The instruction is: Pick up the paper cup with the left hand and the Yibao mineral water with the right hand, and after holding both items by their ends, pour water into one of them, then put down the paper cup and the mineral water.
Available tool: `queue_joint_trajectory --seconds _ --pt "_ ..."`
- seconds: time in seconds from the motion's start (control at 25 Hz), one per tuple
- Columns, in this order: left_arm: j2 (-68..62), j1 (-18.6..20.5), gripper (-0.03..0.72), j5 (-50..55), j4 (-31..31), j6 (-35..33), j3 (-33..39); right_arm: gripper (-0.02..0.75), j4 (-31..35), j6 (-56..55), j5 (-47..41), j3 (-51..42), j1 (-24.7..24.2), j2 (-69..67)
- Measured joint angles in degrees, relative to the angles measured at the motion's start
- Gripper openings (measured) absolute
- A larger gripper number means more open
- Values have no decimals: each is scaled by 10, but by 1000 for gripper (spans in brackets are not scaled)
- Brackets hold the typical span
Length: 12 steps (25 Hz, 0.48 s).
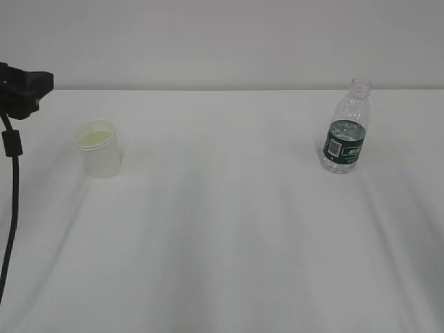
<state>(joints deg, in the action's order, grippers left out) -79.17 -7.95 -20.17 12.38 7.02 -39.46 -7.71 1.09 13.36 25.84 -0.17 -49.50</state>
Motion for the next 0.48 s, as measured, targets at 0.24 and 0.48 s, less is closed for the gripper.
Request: queue_joint_trajectory --seconds 0.24,0.48 --pt "36 0 519 36 -1 3 0 590 -13 0 -65 0 0 46" --pt "55 0 519 83 -15 4 1 590 -14 0 -85 0 0 63"
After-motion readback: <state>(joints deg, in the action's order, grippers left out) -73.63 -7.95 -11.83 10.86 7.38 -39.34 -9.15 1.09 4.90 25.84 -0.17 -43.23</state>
